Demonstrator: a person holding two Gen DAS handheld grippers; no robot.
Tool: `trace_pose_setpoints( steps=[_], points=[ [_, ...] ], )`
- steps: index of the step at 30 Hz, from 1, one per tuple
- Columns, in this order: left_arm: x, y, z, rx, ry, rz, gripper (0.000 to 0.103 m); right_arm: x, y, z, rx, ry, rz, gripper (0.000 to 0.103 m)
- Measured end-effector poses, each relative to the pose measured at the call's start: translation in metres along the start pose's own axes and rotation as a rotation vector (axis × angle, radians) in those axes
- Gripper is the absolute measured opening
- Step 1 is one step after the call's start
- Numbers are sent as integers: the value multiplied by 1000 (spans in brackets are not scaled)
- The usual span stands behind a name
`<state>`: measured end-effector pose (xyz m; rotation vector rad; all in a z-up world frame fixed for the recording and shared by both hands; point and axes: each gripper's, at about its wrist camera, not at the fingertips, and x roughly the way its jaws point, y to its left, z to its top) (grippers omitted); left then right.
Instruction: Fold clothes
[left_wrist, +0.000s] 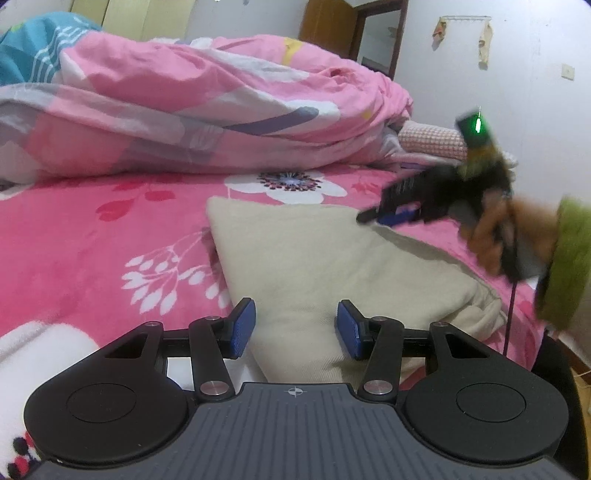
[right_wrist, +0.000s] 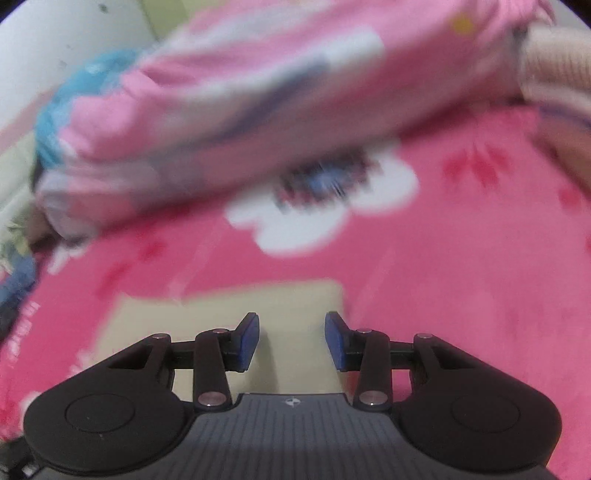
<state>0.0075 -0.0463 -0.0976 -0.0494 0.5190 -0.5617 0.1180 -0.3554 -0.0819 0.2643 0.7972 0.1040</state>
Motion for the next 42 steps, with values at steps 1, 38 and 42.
trace_pose_setpoints(
  steps=[1, 38, 42],
  points=[
    [-1, -1, 2, 10, 7, 7, 50, 6, -4, -5, 8, -3, -7, 49],
    [56, -57, 53, 133, 285, 318, 87, -109, 53, -165, -293, -347, 96, 54],
    [56, -61, 52, 155, 284, 340, 88, -109, 52, -168, -279, -359, 97, 54]
  ],
)
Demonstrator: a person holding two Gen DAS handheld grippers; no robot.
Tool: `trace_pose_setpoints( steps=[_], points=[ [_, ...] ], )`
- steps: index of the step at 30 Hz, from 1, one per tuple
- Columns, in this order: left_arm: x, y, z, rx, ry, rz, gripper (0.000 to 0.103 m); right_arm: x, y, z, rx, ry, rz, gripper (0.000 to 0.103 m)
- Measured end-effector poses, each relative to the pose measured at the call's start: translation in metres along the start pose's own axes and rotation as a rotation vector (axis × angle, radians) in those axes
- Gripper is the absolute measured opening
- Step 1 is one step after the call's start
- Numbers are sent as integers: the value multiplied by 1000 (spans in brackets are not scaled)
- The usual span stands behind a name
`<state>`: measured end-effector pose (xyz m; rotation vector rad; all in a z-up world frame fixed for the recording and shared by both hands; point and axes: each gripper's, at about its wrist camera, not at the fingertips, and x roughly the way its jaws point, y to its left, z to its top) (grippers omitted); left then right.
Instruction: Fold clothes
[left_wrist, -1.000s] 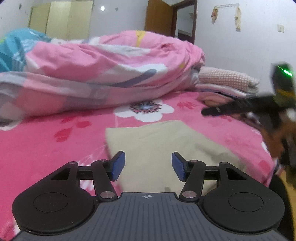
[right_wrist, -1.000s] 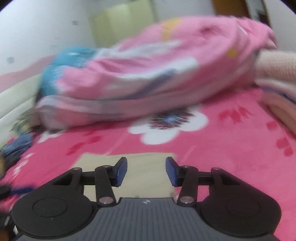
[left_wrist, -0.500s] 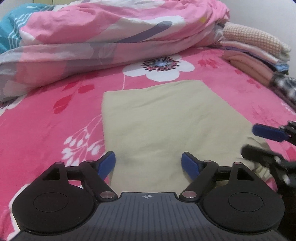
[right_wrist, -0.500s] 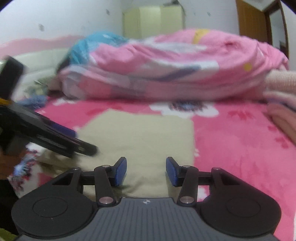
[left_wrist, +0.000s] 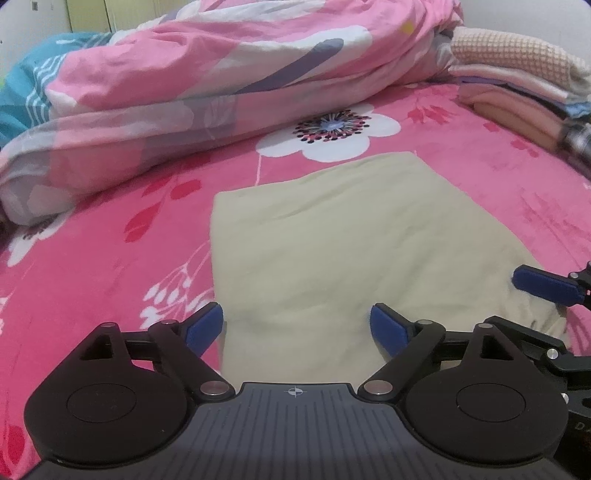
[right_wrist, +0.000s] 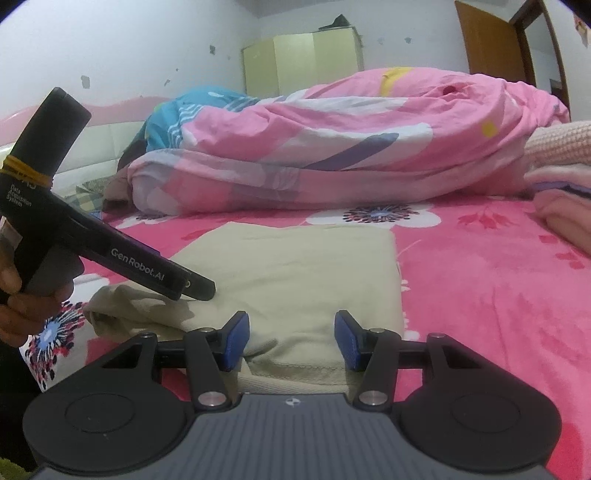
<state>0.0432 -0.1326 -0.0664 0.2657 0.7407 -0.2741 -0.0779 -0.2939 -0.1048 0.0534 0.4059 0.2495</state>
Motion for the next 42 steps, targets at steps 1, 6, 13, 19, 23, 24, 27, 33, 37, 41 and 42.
trace_pose_setpoints(
  steps=[1, 6, 13, 19, 23, 24, 27, 33, 37, 41, 42],
  points=[
    [0, -1, 0, 5, -1, 6, 89, 0, 1, -1, -2, -3, -3, 54],
    [0, -3, 1, 16, 1, 27, 91, -1, 2, -3, -2, -15, -9, 54],
    [0, -6, 2, 21, 9, 47, 92, -2, 2, -5, -3, -27, -6, 54],
    [0, -8, 4, 25, 15, 63, 93, -2, 1, -2, -6, -12, -3, 54],
    [0, -8, 5, 28, 18, 67, 93, 0, -5, 16, 8, 34, 28, 56],
    [0, -8, 5, 28, 18, 67, 93, 0, -8, 22, 18, 35, 35, 57],
    [0, -7, 4, 23, 19, 68, 93, 5, -15, 37, 20, -4, 14, 57],
    [1, -7, 4, 20, 18, 67, 94, 39, -20, 33, -25, 41, -21, 57],
    [0, -6, 4, 35, 10, 62, 95, 47, -20, 12, -49, 23, -20, 57],
    [-9, -2, 9, 25, -48, 60, 95, 46, -22, 11, -41, 18, -14, 58],
    [-9, -2, 12, 25, -63, 60, 96, 45, -23, 11, -39, 16, -12, 58]
  ],
)
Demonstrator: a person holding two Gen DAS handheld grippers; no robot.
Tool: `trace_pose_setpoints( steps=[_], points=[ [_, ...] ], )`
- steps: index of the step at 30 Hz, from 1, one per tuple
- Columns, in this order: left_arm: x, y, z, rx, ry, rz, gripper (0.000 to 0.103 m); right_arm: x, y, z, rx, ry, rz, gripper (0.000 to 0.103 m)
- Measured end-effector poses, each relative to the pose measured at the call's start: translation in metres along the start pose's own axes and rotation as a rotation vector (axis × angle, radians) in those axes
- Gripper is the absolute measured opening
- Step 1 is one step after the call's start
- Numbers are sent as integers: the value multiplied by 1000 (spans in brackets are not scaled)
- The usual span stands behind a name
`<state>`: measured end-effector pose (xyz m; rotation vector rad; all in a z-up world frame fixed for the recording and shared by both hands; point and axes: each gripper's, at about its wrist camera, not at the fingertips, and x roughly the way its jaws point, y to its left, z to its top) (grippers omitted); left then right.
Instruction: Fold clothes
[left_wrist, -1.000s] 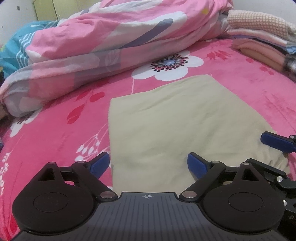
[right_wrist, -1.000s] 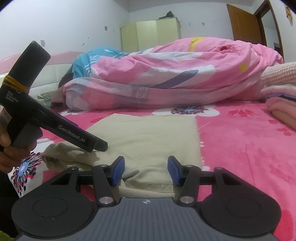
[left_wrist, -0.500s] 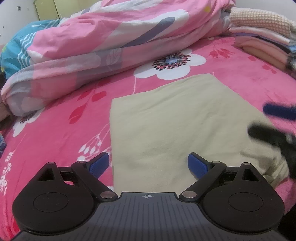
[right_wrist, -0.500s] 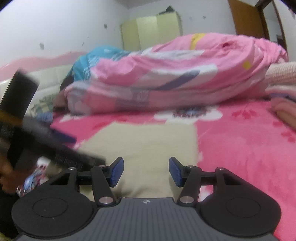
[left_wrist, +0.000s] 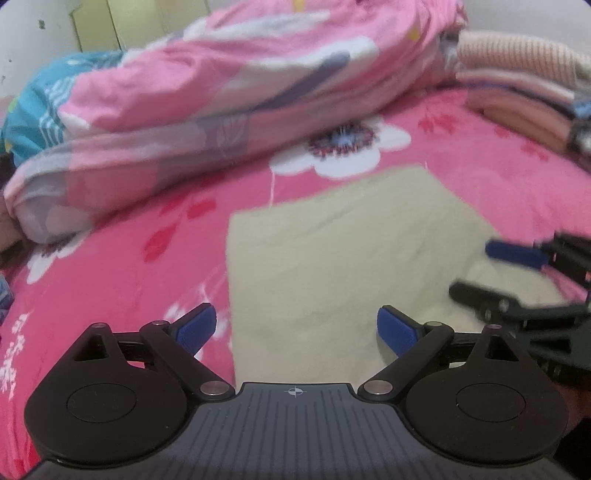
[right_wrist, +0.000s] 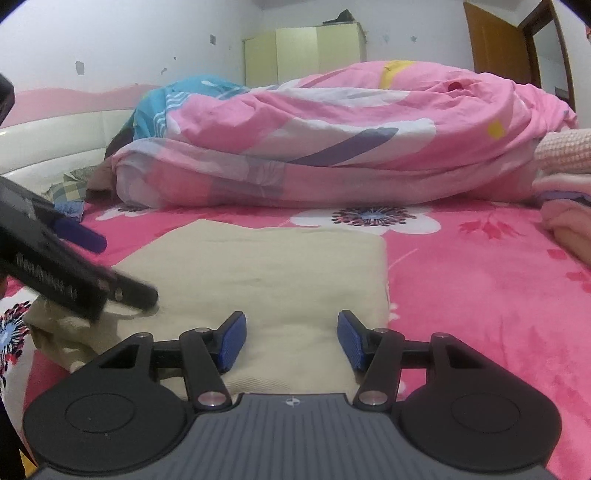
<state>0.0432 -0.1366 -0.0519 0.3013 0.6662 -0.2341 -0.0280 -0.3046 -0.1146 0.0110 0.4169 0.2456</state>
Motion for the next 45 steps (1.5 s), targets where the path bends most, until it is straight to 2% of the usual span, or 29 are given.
trace_pose_setpoints(
  steps=[6, 7, 10, 13, 19, 28, 32, 34, 37, 40, 43, 45],
  points=[
    [14, 4, 9, -68, -96, -25, 96, 0, 0, -1, 4, -8, 2, 58],
    [17, 5, 10, -84, -112, -30, 92, 0, 0, -1, 5, -10, 2, 58],
    [26, 6, 9, -123, -143, -48, 71, 0, -1, -1, 8, -15, 4, 58],
    [37, 5, 3, -134, -110, -88, 60, 0, -2, -2, 10, -20, 6, 58],
    [40, 6, -2, -114, -114, -116, 60, 0, -2, -3, 10, -23, 8, 58],
    [44, 24, -1, -138, -66, -216, 60, -5, 2, -2, -5, -15, -3, 58],
    [34, 49, -1, -202, -81, -250, 59, -21, 7, -3, -37, -11, -38, 59],
    [17, 68, -6, -221, -113, -248, 60, -36, 6, -5, -23, -5, -73, 64],
    [-22, 100, -15, -184, -163, -171, 63, -59, 2, -5, 44, -4, -82, 64],
    [-65, 132, -19, -90, -209, -17, 69, -64, 12, -1, 36, -31, -31, 64],
    [-100, 159, -20, 0, -222, 168, 71, -69, 22, 3, 27, -59, 20, 64],
    [-109, 165, -25, 8, -214, 218, 74, -72, 29, 5, 22, -77, 55, 64]
  ],
)
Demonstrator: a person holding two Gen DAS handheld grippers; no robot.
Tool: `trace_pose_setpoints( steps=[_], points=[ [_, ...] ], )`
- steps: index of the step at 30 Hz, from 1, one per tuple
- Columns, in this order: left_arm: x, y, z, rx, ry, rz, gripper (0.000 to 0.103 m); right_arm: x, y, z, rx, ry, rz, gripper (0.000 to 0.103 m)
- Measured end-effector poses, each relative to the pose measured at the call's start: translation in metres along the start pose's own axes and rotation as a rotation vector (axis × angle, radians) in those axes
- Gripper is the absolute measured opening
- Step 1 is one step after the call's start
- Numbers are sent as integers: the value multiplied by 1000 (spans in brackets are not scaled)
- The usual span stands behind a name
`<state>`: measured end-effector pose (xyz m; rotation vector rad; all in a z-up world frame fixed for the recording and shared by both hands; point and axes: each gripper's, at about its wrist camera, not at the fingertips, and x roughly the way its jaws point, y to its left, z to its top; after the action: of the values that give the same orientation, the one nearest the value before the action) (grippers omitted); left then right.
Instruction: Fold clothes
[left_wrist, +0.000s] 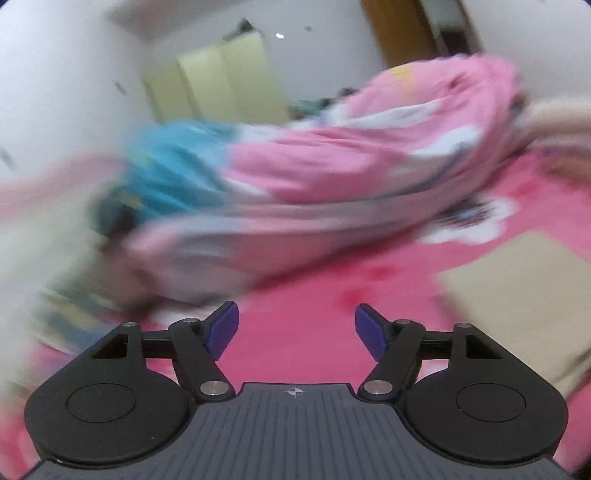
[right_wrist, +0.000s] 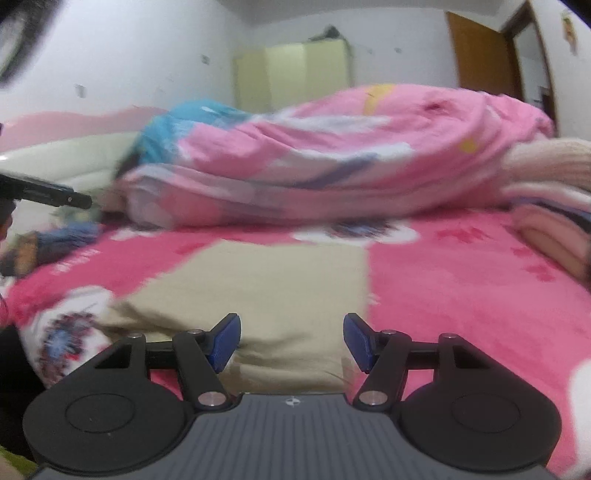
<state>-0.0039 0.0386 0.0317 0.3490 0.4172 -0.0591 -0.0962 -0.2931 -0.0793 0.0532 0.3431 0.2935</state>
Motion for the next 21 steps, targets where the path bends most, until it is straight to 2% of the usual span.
trace_pose_setpoints(
  steps=[3, 4, 7, 11, 15, 18, 21],
  points=[
    [-13, 12, -6, 21, 11, 73, 74, -4, 11, 4, -7, -27, 52, 64],
    [-14, 11, -12, -2, 20, 54, 74, -3, 14, 5, -7, -31, 69, 64],
    [-12, -21, -41, -82, 24, -112, 73, 2, 23, 6, 2, -15, 112, 64],
    [-18, -72, -50, -8, -65, -284, 73, -7, 36, -1, -10, 32, 135, 63],
    [-25, -122, -56, 79, -162, -451, 74, -28, 36, -11, 7, 58, 103, 62],
    [-22, -150, -55, 136, -182, -516, 74, -39, 28, -17, 49, 64, 57, 57],
    [-17, -172, -56, 187, -181, -530, 73, -41, 18, -20, 93, 67, 30, 50]
  ],
)
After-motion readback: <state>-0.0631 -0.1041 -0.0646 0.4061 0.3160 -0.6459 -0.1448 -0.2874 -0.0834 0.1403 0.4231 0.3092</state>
